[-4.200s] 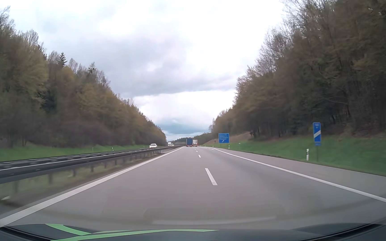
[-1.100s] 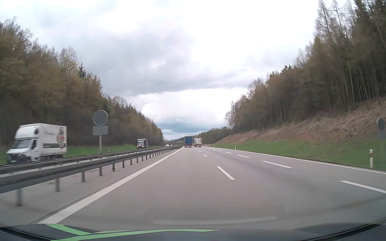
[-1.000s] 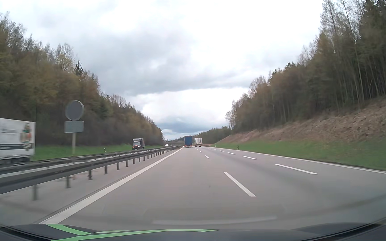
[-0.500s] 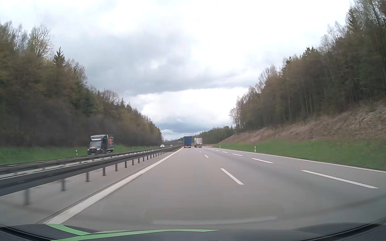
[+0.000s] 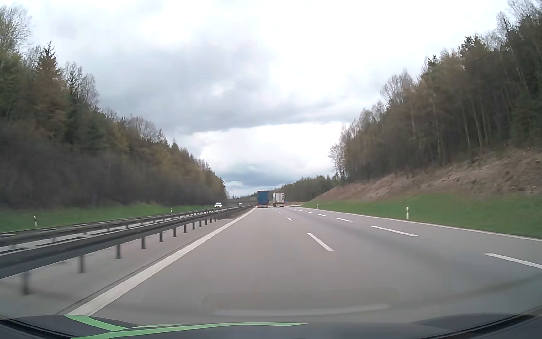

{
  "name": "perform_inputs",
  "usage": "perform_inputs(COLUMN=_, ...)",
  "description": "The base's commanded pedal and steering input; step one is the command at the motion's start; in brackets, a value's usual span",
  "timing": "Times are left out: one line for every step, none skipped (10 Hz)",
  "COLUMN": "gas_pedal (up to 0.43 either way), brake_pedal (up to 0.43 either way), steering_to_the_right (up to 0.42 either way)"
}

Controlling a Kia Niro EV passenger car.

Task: Follow the waypoints while adhering to traffic rules and regulations

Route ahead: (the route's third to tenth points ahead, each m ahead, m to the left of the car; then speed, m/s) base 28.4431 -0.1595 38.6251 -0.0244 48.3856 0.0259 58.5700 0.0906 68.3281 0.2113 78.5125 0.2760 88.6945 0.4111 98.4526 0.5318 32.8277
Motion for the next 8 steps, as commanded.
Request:
perform_inputs(gas_pedal=0.138, brake_pedal=0.000, steering_to_the_right=-0.003)
perform_inputs(gas_pedal=0.150, brake_pedal=0.000, steering_to_the_right=-0.003)
perform_inputs(gas_pedal=0.150, brake_pedal=0.000, steering_to_the_right=-0.003)
perform_inputs(gas_pedal=0.157, brake_pedal=0.000, steering_to_the_right=-0.003)
perform_inputs(gas_pedal=0.157, brake_pedal=0.000, steering_to_the_right=-0.003)
perform_inputs(gas_pedal=0.157, brake_pedal=0.000, steering_to_the_right=-0.003)
perform_inputs(gas_pedal=0.157, brake_pedal=0.000, steering_to_the_right=-0.003)
perform_inputs(gas_pedal=0.157, brake_pedal=0.000, steering_to_the_right=-0.003)
